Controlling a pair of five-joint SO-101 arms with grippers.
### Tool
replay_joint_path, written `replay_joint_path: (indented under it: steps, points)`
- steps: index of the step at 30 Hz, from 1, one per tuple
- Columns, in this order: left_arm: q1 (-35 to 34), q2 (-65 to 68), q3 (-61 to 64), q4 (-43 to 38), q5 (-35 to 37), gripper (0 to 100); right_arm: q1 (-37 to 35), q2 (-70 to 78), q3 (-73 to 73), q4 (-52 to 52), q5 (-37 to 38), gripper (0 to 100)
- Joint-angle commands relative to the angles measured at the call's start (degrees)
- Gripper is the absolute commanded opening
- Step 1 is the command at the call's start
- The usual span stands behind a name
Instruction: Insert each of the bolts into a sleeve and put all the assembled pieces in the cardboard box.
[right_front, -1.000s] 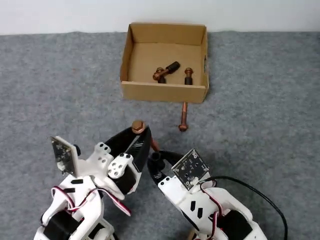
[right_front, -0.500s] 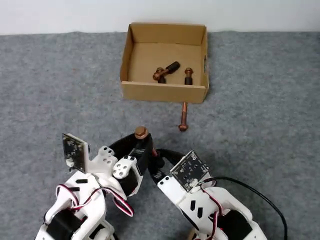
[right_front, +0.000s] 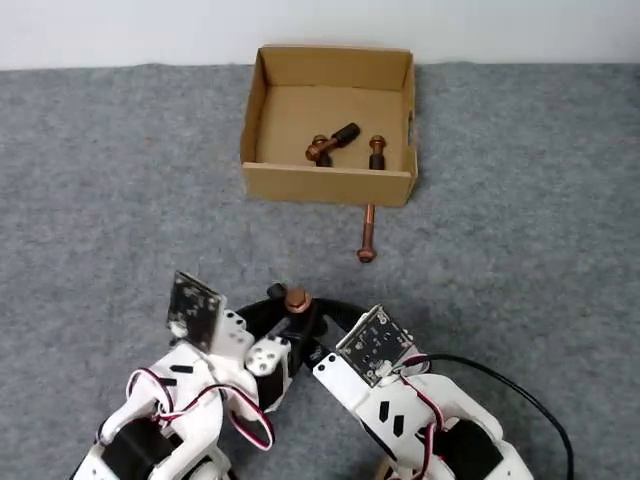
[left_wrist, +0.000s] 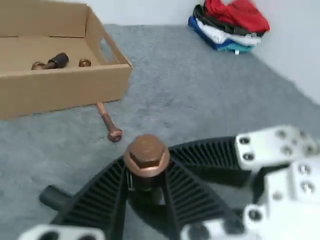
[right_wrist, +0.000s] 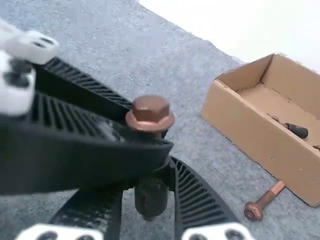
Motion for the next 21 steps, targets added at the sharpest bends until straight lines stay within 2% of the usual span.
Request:
replay_joint_path:
  steps: [1,4,6,11,17,21]
  points:
    - [0.62,0.35,0.57,3.87,-4.22,11,-0.04,-0.22,-1.58,-1.63,0.7,0.8]
    - [0.62,0.44,0.57,6.07,-4.31,24,-0.04,-0.22,-1.58,-1.63,0.7,0.8]
    - [0.53,0.44,0.4,7.03,-4.4,28,-0.04,-0.22,-1.58,-1.63,0.7,0.8]
    - [0.44,0.44,-1.98,9.76,-7.03,28,-0.04,-0.22,-1.49,-1.54,0.7,0.8]
    - [-0.09,0.44,-11.21,15.56,-7.82,28,0.13,-0.22,-1.32,-1.19,0.44,0.8]
    - [-7.74,0.18,-15.08,16.44,-8.18,27,4.18,-0.31,-1.41,-1.19,0.26,0.8]
